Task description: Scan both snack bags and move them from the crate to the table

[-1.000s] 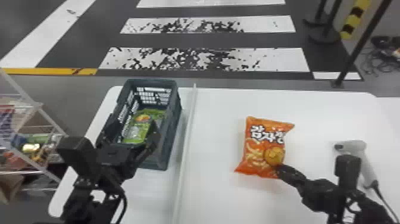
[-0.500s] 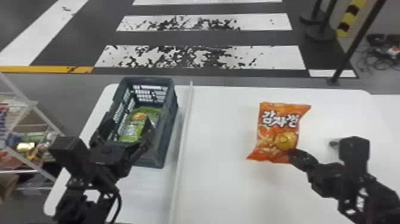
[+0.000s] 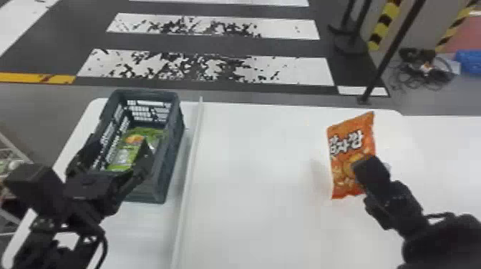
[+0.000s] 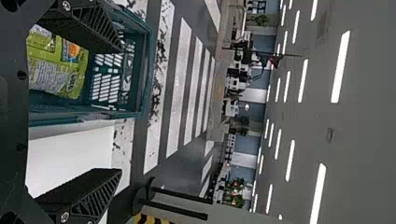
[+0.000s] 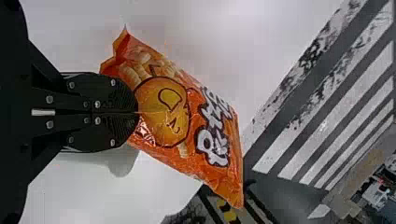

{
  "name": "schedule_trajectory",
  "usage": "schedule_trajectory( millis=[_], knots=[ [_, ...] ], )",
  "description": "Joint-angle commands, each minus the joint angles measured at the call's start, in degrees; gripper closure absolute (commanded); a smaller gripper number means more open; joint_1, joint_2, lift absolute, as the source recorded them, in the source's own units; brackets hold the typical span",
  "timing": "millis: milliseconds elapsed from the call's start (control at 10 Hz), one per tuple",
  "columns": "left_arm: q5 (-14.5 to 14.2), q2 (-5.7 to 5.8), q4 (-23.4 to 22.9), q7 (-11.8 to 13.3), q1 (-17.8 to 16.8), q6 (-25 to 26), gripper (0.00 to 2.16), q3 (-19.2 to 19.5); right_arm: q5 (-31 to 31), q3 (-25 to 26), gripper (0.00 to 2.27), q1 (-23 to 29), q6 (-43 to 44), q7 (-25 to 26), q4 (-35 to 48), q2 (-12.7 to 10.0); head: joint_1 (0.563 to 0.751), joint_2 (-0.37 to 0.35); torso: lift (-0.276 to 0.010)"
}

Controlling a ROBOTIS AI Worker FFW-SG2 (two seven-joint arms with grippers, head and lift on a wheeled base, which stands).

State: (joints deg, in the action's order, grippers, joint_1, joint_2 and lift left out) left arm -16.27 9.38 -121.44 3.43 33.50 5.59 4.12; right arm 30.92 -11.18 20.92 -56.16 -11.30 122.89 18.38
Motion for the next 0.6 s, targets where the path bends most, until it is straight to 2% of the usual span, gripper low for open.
schedule_trajectory(
  millis=[0, 100, 200, 300, 500],
  knots=[
    [-0.25, 0.29, 0.15, -0.01, -0.37, 0.17, 0.09, -0.17, 10.48, -8.59, 2.25, -0.88, -6.73, 3.04, 0.16, 4.03, 0.695, -0.061, -0.037],
    [-0.61, 0.55, 0.33, -0.01, -0.45, 0.17, 0.09, -0.17, 15.84, -14.04, 2.25, -1.14, -9.55, 5.15, 0.16, 5.53, 0.695, -0.083, -0.037],
    [-0.78, 0.73, 0.42, -0.01, -0.45, 0.17, 0.09, -0.08, 17.78, -18.61, 2.25, -1.23, -9.37, 6.73, 0.16, 6.23, 0.695, -0.086, -0.037],
    [-1.05, 0.9, 0.42, -0.01, -0.37, 0.17, 0.09, -0.08, 22.26, -23.88, 2.25, -2.11, -9.2, 6.99, -1.43, 6.23, 0.695, -0.074, -0.037],
    [-1.48, 1.17, 0.42, 0.08, -0.37, 0.0, 0.09, 0.1, 30.78, -32.15, 2.25, -5.1, -7.97, 7.78, -8.19, 6.67, 0.695, 0.006, -0.037]
  ],
)
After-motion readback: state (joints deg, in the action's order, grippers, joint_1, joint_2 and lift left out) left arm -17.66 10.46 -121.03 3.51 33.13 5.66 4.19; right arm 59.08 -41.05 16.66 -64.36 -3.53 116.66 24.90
